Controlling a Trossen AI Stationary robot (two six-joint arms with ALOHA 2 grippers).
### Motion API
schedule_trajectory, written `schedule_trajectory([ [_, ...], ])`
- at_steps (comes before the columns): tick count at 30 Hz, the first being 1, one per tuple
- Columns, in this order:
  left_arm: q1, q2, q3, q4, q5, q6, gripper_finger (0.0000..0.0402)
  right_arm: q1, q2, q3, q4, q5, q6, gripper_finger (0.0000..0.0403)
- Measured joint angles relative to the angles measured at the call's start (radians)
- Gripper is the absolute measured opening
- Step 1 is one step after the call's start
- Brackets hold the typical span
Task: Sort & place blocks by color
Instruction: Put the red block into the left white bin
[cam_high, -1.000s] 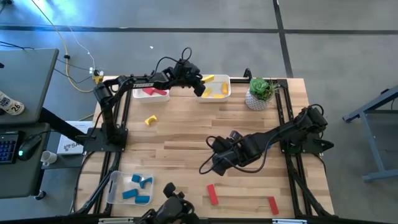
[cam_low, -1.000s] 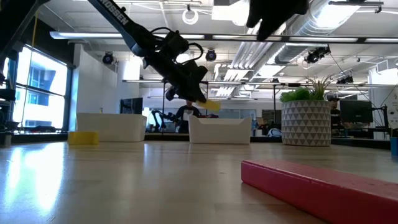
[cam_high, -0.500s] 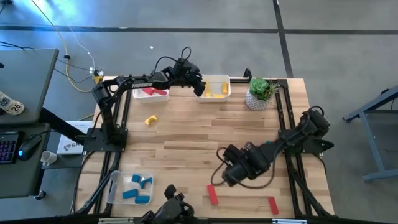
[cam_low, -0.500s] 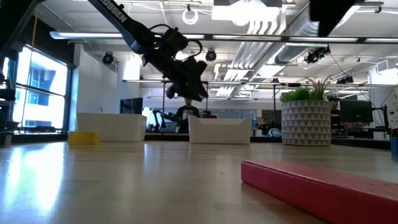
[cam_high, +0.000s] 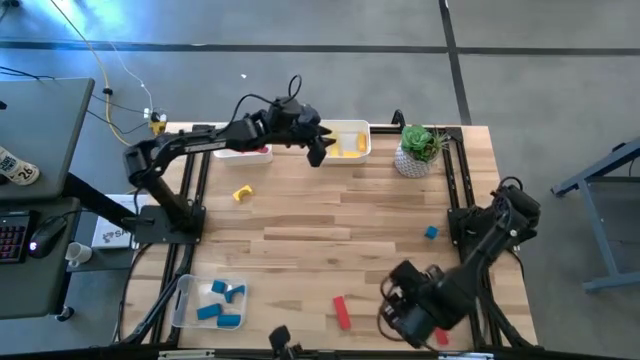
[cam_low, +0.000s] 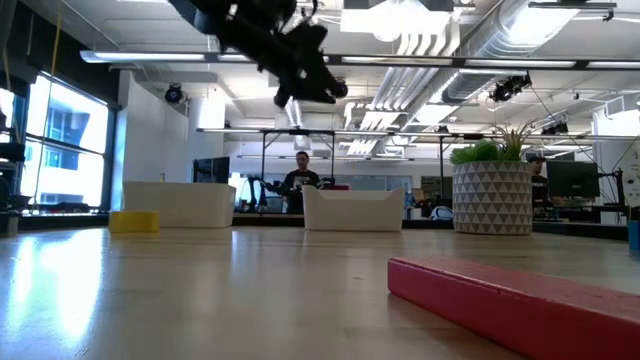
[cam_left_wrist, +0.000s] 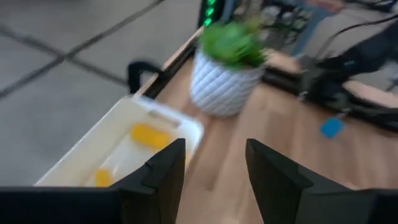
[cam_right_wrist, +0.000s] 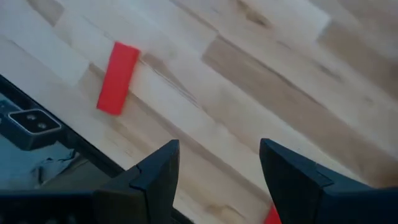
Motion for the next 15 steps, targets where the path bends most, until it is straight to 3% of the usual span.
schedule_trajectory([
  [10, -0.154, -0.14, 0.001, -0.052, -0.007, 0.012, 0.0156, 0.147, 0.055, 0.0, -0.033, -0.039, 0.282, 0.0209],
  [15, -0.227, -0.17, 0.0, -0.08, -0.01, 0.012, 0.0156, 0.196, 0.093, -0.001, -0.032, -0.135, 0.406, 0.0209],
])
